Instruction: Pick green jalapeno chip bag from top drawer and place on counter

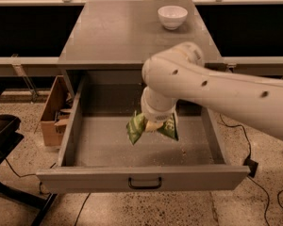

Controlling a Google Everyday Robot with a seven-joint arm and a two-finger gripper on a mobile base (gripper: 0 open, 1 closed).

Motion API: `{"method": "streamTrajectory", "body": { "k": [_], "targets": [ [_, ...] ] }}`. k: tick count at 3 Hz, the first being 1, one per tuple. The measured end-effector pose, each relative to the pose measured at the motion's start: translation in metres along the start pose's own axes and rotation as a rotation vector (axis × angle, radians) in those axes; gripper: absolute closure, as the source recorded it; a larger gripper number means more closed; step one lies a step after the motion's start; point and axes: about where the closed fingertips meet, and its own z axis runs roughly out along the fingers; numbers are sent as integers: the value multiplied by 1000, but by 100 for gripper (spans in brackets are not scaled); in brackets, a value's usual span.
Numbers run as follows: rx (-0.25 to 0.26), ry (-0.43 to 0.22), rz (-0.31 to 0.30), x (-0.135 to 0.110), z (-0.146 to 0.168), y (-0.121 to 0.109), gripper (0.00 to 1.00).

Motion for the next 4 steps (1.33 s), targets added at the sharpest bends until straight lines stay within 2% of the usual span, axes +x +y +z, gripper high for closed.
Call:
{"method": "streamTrajectory", "body": {
  "k": [1, 2, 3, 4],
  "targets": [
    [132, 83, -71, -3, -111, -23, 100],
    [184, 109, -153, -11, -187, -55, 100],
    [245, 65, -235, -31, -242, -108, 100],
    [291, 51, -222, -34, -262, -114, 100]
  ]
}}
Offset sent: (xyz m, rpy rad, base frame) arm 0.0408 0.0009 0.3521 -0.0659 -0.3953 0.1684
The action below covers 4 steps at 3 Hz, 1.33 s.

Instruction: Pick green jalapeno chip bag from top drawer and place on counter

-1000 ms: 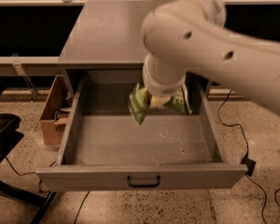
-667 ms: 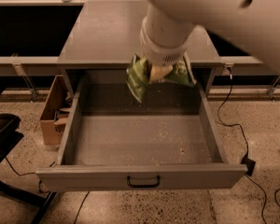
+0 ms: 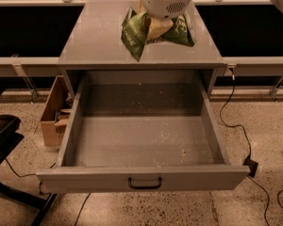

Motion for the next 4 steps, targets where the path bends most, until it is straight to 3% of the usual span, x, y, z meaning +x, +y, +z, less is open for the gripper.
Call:
{"method": "streamTrajectory", "body": {
  "k": [2, 4],
  "targets": [
    [28, -13, 10, 6, 17, -8, 100],
    [151, -62, 148, 48, 117, -83, 100]
  ]
}}
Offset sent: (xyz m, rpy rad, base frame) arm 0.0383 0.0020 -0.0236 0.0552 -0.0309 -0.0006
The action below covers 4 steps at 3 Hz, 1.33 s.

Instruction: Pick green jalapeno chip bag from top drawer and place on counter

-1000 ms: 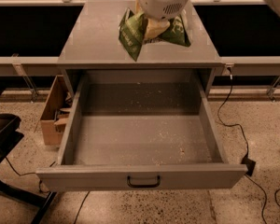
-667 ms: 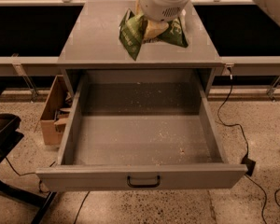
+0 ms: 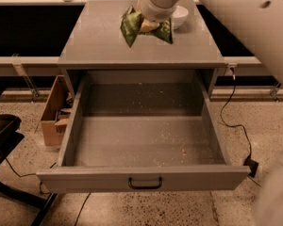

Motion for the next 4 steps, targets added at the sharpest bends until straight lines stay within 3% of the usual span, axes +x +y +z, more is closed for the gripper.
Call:
{"method": "streamTrajectory", "body": {
  "k": [1, 2, 3, 4],
  "targets": [
    [8, -59, 42, 8, 68, -29, 100],
    [-14, -152, 75, 1, 140, -38, 100],
    [-18, -235, 100, -16, 190, -48, 100],
    [22, -246, 117, -11, 186, -65, 74]
  ]
}}
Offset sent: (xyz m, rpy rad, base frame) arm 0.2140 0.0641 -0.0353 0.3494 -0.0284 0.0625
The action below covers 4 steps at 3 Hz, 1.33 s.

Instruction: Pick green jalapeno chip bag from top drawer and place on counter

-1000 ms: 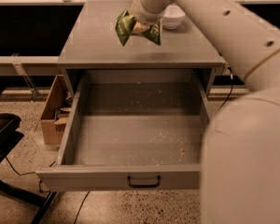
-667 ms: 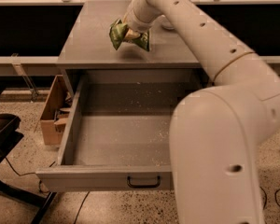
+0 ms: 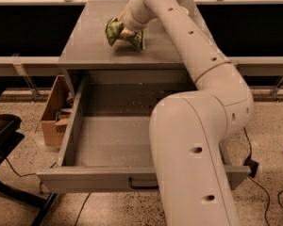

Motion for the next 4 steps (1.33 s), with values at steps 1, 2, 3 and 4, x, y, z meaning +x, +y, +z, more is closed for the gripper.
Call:
{"method": "streamTrajectory", "body": {
  "k": [1, 2, 3, 4],
  "targets": [
    [0, 0, 0, 0, 0, 0, 50],
    [0, 0, 0, 0, 0, 0, 27],
    [0, 0, 0, 0, 0, 0, 4],
    [0, 0, 0, 0, 0, 0, 0]
  ]
}}
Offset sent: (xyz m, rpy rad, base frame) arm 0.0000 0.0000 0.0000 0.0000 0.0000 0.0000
